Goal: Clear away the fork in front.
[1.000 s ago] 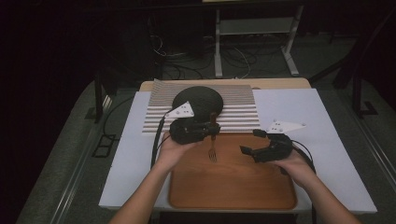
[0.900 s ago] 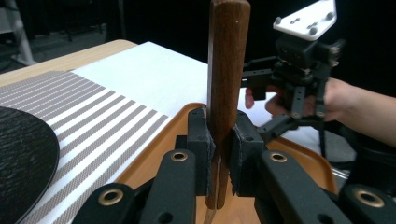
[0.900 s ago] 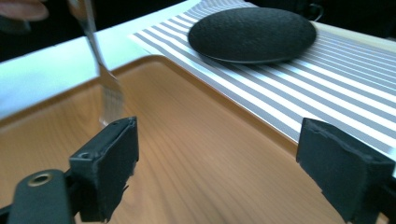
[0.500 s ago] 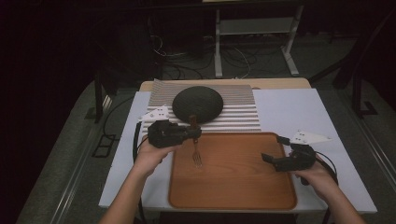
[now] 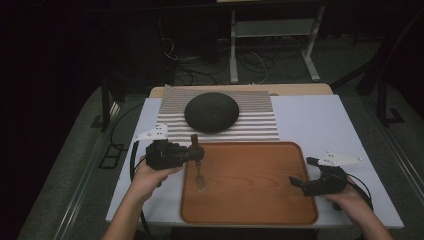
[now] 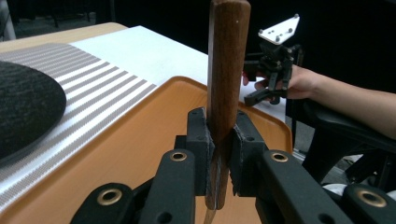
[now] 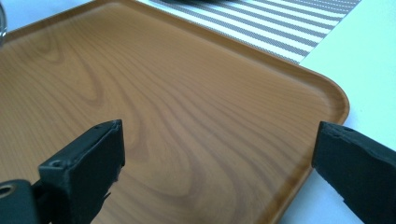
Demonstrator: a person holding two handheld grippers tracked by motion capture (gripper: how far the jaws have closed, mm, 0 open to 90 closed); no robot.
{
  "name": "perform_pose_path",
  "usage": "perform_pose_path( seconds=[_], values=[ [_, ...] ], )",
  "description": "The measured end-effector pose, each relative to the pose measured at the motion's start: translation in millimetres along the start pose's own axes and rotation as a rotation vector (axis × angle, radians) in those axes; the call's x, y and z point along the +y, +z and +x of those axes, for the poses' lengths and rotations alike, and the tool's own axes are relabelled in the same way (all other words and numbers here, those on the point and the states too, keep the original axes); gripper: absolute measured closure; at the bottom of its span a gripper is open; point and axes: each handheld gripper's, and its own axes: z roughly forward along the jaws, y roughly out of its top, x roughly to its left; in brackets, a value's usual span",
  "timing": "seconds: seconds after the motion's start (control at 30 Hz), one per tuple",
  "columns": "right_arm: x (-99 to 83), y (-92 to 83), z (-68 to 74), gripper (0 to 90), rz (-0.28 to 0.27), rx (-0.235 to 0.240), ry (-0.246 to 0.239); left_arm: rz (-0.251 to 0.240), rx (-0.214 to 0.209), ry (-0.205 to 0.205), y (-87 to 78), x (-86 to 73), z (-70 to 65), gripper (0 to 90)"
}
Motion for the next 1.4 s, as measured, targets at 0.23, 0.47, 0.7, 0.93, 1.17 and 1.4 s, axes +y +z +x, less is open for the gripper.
perform_pose_path(
  seconds=[0.23, 0.47, 0.7, 0.93, 1.17, 1.4],
  values=[
    [-0.3, 2.8, 2.0, 2.6, 0.019, -0.008, -0.021, 0.025, -0.02, -0.036, -1.9, -15.4, -3.8, 79.3],
    [0.4, 3.4, 1.4, 2.7, 0.021, -0.015, -0.031, 0.036, -0.011, -0.045, 2.1, -21.5, 3.3, 79.1],
    [0.7, 3.2, 0.4, 2.8, 0.018, -0.017, -0.025, 0.057, 0.071, -0.016, 8.0, -23.1, 13.0, 75.3],
    [1.1, 4.2, 0.7, 2.8, 0.02, -0.015, -0.026, 0.082, 0.13, -0.019, 15.7, -27.9, 26.6, 70.9],
    [1.3, 3.6, -0.1, 2.9, 0.018, -0.017, -0.025, 0.147, 0.153, -0.053, 26.6, -40.1, 39.8, 65.5],
    [1.5, 4.4, 0.1, 2.9, 0.019, -0.014, -0.028, 0.187, 0.155, -0.097, 36.5, -51.1, 45.9, 62.7]
  ],
)
